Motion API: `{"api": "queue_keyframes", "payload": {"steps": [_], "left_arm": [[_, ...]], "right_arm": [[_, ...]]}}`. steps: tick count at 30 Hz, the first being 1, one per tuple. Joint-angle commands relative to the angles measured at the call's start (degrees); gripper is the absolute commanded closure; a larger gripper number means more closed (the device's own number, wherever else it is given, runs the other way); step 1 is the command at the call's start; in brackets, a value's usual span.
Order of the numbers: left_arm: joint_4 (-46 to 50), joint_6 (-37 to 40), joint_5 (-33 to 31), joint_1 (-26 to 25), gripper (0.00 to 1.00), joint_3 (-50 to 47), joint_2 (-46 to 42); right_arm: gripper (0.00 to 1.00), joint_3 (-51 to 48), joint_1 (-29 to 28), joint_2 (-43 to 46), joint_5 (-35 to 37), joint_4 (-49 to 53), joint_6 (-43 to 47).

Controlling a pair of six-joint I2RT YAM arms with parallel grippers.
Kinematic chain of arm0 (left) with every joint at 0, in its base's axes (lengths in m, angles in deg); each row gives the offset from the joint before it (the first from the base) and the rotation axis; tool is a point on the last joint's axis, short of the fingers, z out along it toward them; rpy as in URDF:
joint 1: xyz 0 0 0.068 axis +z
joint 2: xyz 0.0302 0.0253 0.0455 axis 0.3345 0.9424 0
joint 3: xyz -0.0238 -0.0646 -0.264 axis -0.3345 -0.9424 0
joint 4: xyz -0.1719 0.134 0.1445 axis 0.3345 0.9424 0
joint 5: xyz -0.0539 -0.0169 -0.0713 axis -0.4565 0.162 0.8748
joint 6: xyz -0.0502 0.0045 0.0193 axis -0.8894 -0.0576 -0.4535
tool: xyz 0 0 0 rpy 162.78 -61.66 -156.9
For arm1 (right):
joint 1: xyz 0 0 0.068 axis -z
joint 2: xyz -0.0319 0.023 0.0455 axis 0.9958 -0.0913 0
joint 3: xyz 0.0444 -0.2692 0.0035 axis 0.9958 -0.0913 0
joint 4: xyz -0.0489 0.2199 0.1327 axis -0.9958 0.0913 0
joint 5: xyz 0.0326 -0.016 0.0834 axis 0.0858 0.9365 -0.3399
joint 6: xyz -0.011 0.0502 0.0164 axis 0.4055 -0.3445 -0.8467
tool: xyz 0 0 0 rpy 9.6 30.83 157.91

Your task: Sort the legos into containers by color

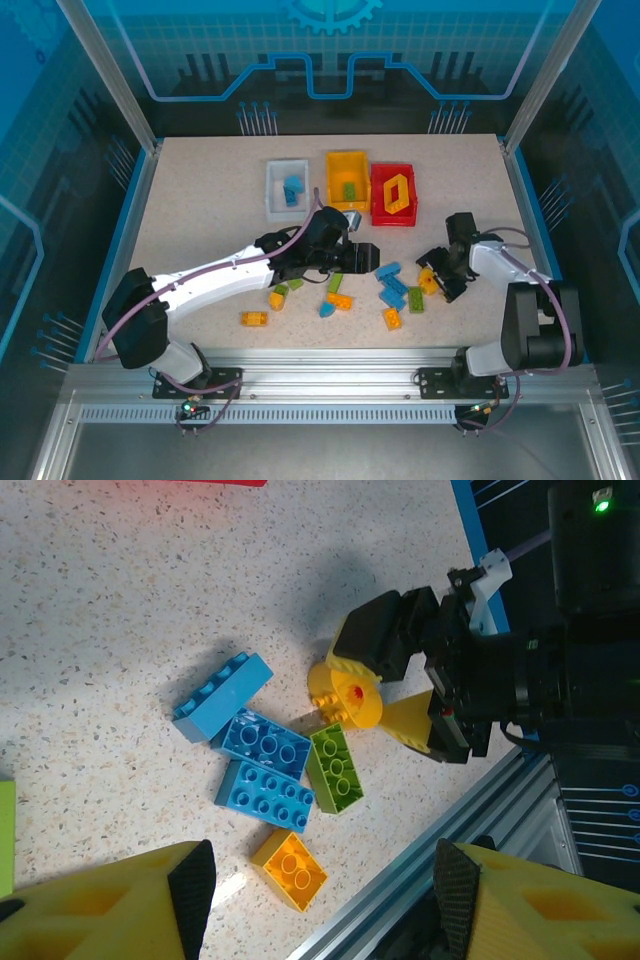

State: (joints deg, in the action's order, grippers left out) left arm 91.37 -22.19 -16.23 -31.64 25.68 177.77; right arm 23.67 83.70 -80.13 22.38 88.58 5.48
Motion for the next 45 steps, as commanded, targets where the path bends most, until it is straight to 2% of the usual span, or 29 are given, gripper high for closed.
{"api": "queue_keyframes", "payload": {"steps": [1, 13, 21, 25, 29, 33, 39, 45], "left_arm": [[-1.14, -1.09, 0.36, -0.4, 0.37, -0.8, -1.63], [-1.08, -1.22, 0.49, -0.5, 0.37, -0.27, -1.1], [-1.04, -1.27, 0.32, -0.69, 0.37, -0.36, -1.11], [0.17, -0.62, -0.75, -0.48, 0.38, 0.53, -1.73], [2.23, -0.2, -0.44, 3.21, 0.38, 2.66, -2.78], [3.5, 1.96, 1.55, 8.8, 0.38, 6.63, -2.05], [2.31, 4.74, 4.08, 15.04, 0.38, 13.71, 2.97], [-0.85, 10.06, 5.76, 17.15, 0.38, 21.86, 9.4]], "right_arm": [[0.16, -1.97, 0.12, 1.96, 0.47, 2.02, 2.34], [0.16, -4.61, -0.18, 0.36, -4.25, -2.33, -7.71], [0.33, -3.59, -0.87, 0.45, -3.2, -2.61, -9.36], [0.38, -1.36, -3.1, 3.79, 0.73, 0.01, -7.71], [0.39, 6.27, -8.48, 5.45, 6.29, 1.11, -0.99], [0.4, 18.36, -13.49, 0.61, 12.06, 2.6, 4.73], [0.41, 33.97, -14.1, -12.85, 11.01, -0.4, 6.71], [0.41, 49.58, -13.84, -27.01, 9.87, 0.22, 2.45]]}}
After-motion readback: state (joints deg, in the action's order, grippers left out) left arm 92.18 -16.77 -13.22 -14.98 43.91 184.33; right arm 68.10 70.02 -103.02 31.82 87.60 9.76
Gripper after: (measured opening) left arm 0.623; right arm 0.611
